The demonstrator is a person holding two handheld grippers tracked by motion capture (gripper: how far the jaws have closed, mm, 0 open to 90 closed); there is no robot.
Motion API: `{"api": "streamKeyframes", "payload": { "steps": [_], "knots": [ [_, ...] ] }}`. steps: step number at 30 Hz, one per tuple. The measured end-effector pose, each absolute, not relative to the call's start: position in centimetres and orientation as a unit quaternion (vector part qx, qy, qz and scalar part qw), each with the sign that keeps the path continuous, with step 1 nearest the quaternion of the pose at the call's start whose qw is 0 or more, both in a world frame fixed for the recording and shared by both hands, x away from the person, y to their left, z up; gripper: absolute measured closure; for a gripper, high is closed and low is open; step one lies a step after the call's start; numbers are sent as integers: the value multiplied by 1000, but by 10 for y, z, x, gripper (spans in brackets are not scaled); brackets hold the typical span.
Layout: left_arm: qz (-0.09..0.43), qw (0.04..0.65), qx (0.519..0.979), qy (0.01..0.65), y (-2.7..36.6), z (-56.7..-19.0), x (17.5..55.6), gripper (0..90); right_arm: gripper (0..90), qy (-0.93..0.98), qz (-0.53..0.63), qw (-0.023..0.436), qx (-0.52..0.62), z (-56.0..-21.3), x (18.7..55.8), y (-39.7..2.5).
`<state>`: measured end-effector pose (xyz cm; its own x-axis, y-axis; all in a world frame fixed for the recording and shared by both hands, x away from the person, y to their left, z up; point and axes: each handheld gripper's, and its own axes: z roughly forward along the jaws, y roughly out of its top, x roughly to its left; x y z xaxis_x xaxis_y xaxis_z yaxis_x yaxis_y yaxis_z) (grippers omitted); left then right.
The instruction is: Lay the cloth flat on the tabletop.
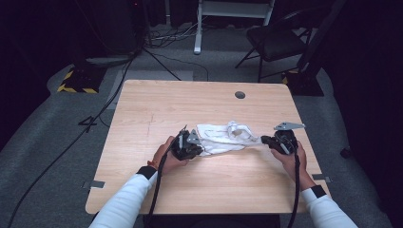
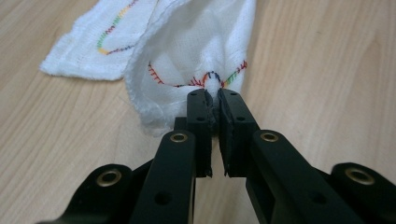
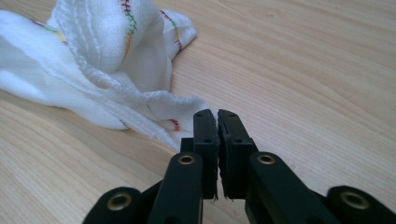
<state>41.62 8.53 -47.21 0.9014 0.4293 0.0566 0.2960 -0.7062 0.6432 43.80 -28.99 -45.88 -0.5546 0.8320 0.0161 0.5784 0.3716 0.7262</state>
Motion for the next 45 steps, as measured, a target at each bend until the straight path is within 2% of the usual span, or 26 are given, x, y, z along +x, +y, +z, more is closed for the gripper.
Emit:
{"api": "streamKeyframes", "payload": {
  "steps": [7,14,18,19,22,26,30,35,38,40,45],
  "knots": [
    [108,327,919,191,99,-472,395,829,795,813,345,188,430,-458,431,-293],
    [113,337,913,201,108,-471,389,781,715,814,384,208,383,-440,419,-287],
    [111,344,905,226,110,-472,392,617,734,830,395,201,338,-432,408,-276],
    [110,348,902,230,110,-472,392,599,747,836,399,193,322,-432,404,-273],
    [115,338,900,251,110,-474,396,466,769,855,400,172,282,-434,396,-266],
    [108,339,892,278,115,-476,402,340,776,877,399,145,227,-443,388,-259],
    [116,349,882,294,120,-477,406,266,726,890,378,148,206,-452,387,-250],
    [120,343,883,297,118,-483,412,250,643,877,392,187,204,-439,390,-239],
    [102,341,885,298,117,-485,418,269,610,868,407,203,200,-428,393,-231],
    [95,345,885,297,117,-485,421,315,575,866,403,221,196,-423,397,-223],
    [84,346,894,273,115,-485,421,524,525,868,381,241,208,-426,422,-204]
  ]
}}
